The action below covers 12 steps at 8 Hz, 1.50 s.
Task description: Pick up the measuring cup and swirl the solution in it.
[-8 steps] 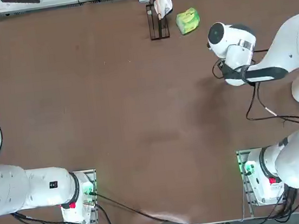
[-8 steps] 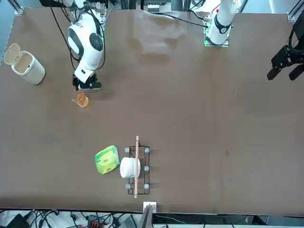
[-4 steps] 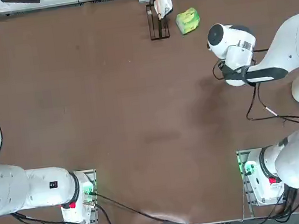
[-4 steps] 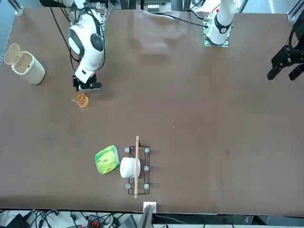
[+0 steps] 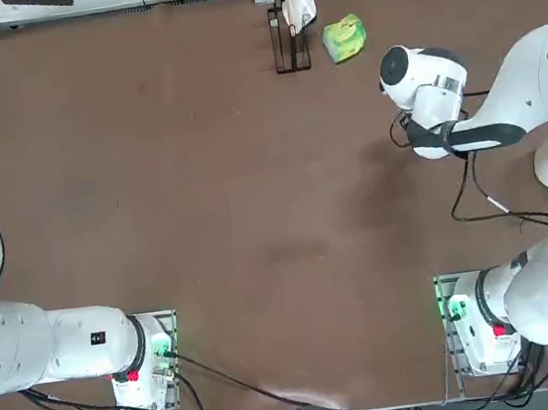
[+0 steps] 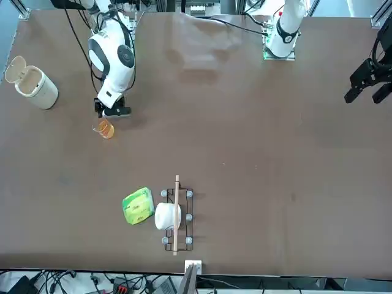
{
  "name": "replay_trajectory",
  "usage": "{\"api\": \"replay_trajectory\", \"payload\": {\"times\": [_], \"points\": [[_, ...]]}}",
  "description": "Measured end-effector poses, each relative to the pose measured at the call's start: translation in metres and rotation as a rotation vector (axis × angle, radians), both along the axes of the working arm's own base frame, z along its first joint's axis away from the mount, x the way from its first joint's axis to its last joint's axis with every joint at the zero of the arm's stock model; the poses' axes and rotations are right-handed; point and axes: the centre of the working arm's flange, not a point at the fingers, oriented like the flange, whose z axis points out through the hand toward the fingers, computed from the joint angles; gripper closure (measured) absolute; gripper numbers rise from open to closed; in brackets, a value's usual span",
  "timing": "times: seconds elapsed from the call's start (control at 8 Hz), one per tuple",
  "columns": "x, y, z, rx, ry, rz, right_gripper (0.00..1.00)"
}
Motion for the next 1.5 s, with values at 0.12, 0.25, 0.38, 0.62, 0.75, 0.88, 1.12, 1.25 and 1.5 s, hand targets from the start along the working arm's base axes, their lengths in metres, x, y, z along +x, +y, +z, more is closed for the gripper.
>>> {"api": "replay_trajectory", "payload": {"times": [0.12, 0.25, 0.38, 0.62, 0.75, 0.88, 1.12, 1.25, 1.5], "points": [[0.0000, -0.0002, -0.0006, -0.001, 0.001, -0.001, 0.52], [-0.0001, -0.0004, -0.0012, -0.001, 0.002, -0.001, 0.53], [-0.0001, -0.0005, -0.0019, -0.002, 0.003, -0.001, 0.56], [0.0000, -0.0006, -0.0020, -0.002, 0.002, -0.003, 0.65], [0.0002, -0.0007, -0.0019, -0.002, 0.001, -0.003, 0.67], [0.0003, -0.0008, -0.0019, -0.001, 0.001, -0.003, 0.71], [0.0004, -0.0006, -0.0019, 0.000, 0.000, -0.003, 0.73], [0.0005, -0.0005, -0.0020, 0.001, -0.002, -0.005, 0.78], [0.0024, 0.0007, -0.0001, 0.008, -0.017, -0.017, 0.89]]}}
